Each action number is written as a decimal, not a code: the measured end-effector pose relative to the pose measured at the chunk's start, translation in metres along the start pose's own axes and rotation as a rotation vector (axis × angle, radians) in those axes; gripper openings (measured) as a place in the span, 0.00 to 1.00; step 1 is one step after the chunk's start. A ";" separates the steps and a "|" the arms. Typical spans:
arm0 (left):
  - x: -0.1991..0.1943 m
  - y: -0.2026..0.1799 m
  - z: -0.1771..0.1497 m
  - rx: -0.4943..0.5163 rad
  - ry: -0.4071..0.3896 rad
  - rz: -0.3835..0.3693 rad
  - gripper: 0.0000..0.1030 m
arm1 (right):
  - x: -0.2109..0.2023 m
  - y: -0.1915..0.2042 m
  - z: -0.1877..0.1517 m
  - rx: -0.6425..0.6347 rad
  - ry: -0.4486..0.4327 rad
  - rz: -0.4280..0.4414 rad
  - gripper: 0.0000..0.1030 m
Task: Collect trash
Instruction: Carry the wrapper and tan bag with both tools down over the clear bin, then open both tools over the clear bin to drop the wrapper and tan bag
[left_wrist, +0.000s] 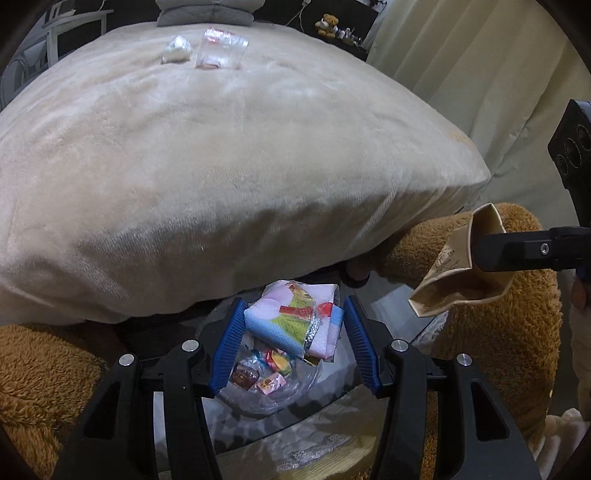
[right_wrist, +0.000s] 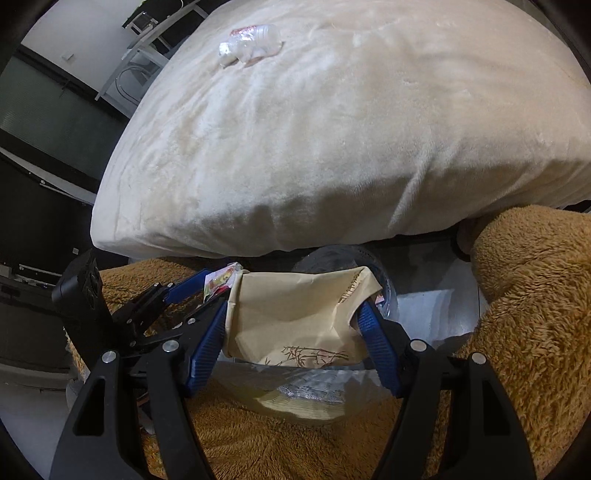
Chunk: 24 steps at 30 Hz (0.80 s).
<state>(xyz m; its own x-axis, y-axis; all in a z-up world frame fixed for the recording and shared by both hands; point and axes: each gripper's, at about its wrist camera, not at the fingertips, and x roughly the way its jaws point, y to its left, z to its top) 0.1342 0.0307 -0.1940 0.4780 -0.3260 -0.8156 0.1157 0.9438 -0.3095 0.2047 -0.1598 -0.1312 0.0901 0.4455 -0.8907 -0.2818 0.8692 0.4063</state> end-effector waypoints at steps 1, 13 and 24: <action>0.005 0.002 -0.001 -0.004 0.021 -0.001 0.51 | 0.006 -0.003 0.001 0.007 0.015 -0.001 0.68; 0.058 0.021 -0.005 -0.085 0.214 -0.010 0.51 | 0.080 -0.031 0.021 0.052 0.185 -0.002 0.68; 0.103 0.022 -0.005 -0.143 0.355 -0.005 0.51 | 0.124 -0.047 0.030 0.021 0.263 -0.012 0.68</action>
<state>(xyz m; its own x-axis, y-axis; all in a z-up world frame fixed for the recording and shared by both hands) 0.1816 0.0182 -0.2870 0.1434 -0.3525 -0.9248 -0.0170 0.9334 -0.3584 0.2573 -0.1388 -0.2544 -0.1587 0.3669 -0.9166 -0.2618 0.8795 0.3974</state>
